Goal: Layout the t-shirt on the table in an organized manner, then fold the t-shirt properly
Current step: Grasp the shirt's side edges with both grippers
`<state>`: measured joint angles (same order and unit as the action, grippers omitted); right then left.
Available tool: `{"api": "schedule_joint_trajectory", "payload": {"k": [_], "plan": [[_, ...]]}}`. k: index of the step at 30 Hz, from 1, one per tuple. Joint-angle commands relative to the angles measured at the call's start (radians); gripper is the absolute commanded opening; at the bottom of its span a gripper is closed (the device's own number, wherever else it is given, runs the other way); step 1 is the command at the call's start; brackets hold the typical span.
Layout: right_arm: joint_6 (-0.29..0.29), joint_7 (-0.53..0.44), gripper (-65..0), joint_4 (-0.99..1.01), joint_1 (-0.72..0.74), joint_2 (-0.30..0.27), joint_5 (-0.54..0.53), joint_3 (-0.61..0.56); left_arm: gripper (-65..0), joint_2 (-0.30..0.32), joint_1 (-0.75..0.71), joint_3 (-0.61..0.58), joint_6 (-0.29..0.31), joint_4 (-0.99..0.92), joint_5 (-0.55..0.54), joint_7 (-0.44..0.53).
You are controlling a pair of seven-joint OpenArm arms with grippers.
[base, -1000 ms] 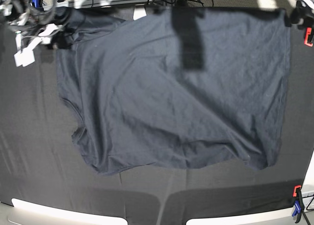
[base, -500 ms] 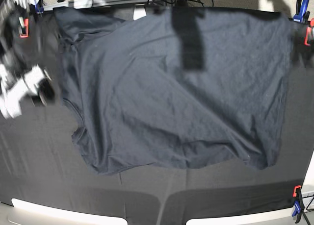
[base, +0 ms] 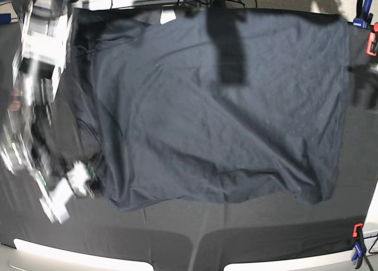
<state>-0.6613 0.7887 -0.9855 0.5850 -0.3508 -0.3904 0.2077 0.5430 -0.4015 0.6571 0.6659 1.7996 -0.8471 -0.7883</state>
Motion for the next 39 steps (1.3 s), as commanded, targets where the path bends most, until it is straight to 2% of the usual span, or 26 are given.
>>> {"api": "schedule_joint_trajectory", "payload": {"k": [1, 3, 6, 9, 11, 18, 26, 28, 30, 33, 34, 37, 39], "plan": [[-0.003, -0.049, -33.3, 0.047, 0.085, -0.014, 0.021, -0.016, -35.8, 0.019, 0.002, -0.021, 0.004, 0.013, -0.016, 0.022], [0.006, -0.119, -33.3, 0.196, 0.183, -0.012, 0.103, -0.053, -35.8, 0.019, 0.002, -0.083, 0.003, 0.013, 0.005, 0.023], [0.049, -0.234, -33.3, 0.404, 0.303, -0.012, 0.195, -0.101, -35.8, 0.016, 0.002, -0.171, 0.003, 0.013, 0.063, 0.023], [0.169, -0.276, -33.3, 0.567, 0.386, -0.01, 0.238, -0.148, -35.8, -0.01, 0.002, -0.224, 0.003, 0.013, 0.088, 0.026], [0.187, -0.32, -33.3, 0.632, 0.412, -0.007, 0.283, -0.183, -35.8, -0.045, 0.002, -0.228, 0.003, 0.013, 0.087, 0.026], [0.256, -0.354, -33.3, 0.665, 0.355, -0.013, 0.314, -0.257, -35.8, -0.115, 0.0, -0.228, 0.003, 0.013, 0.088, 0.026], [0.285, -0.366, -34.1, 0.666, 0.261, -0.012, 0.339, -0.257, -35.8, -0.116, -0.003, -0.228, 0.003, 0.013, 0.087, 0.023], [0.285, -0.364, -40.5, 0.666, 0.256, -0.01, 0.339, -0.257, -35.8, -0.116, -0.003, -0.228, 0.003, 0.013, 0.088, 0.023], [0.285, -0.368, -50.8, 0.666, 0.256, -0.008, 0.339, -0.256, -35.8, -0.116, -0.003, -0.228, 0.003, 0.013, 0.087, 0.025], [0.297, -0.43, -65.0, 0.665, 0.257, -0.009, 0.346, -0.256, -35.8, -0.116, -0.003, -0.228, 0.003, 0.013, 0.088, 0.026], [0.335, -0.458, -65.0, 0.665, 0.258, -0.008, 0.369, -0.254, -35.8, -0.116, -0.003, -0.228, 0.003, 0.013, 0.088, 0.026], [0.54, -0.523, -65.0, 0.665, 0.261, -0.007, 0.444, -0.254, -35.8, -0.116, -0.003, -0.228, 0.003, 0.013, 0.088, 0.026], [0.633, -0.553, -65.0, 0.665, 0.261, -0.01, 0.474, -0.254, -35.8, -0.116, -0.003, -0.228, 0.003, 0.013, 0.088, 0.026]]}}
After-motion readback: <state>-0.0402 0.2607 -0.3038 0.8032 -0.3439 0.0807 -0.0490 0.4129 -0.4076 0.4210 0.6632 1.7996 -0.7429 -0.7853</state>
